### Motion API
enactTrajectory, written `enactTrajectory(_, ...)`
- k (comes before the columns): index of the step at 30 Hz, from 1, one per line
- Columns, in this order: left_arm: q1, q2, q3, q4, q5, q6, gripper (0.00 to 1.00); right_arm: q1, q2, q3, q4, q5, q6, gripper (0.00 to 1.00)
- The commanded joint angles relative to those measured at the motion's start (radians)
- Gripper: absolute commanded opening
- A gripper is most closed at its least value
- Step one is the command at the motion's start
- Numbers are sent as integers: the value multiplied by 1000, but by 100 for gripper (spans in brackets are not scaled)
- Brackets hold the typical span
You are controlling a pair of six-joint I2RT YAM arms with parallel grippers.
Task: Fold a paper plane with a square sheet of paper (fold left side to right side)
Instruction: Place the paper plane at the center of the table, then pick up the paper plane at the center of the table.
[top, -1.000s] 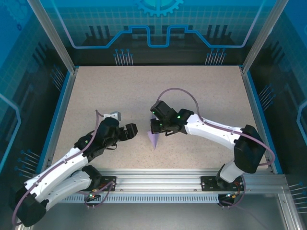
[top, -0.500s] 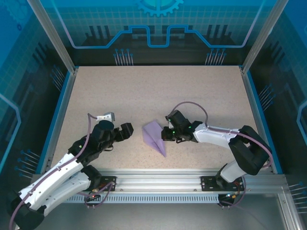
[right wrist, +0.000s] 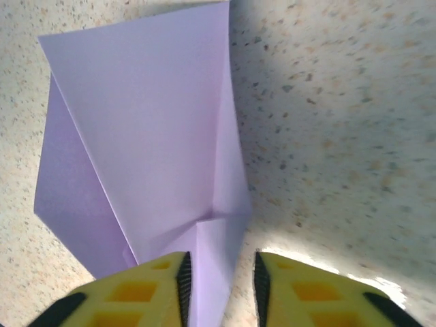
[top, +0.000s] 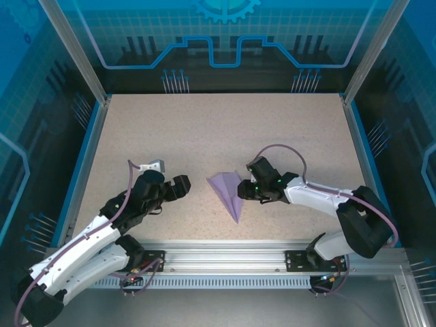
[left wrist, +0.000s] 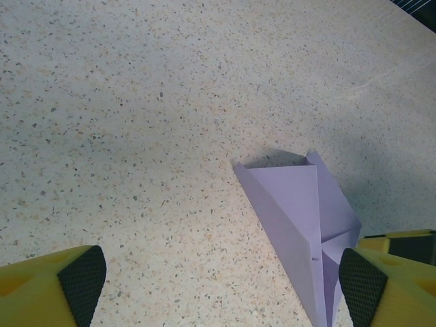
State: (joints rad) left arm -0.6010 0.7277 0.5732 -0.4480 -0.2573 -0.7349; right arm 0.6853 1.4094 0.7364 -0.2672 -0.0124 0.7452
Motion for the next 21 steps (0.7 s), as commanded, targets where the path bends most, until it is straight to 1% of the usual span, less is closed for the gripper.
enactTrajectory(1,8,1,7,-3,-4,-1,92,53,-41,104,-191,109,-73,39)
enactTrajectory(4,8,1,6,-2,-5,2,93,111,-7,191,-291,120,-119,42)
enactTrajectory(9,9,3,4,-1,-3,5,93,190,100,278,-366,124,-138,42)
enactTrajectory(14,9,3,5,-5,-5,9,94,207,197,312,-368,115,-130,41)
enactTrajectory(21,7,4,5,-6,-10,13,94,215,258,326,-355,89,-126,41)
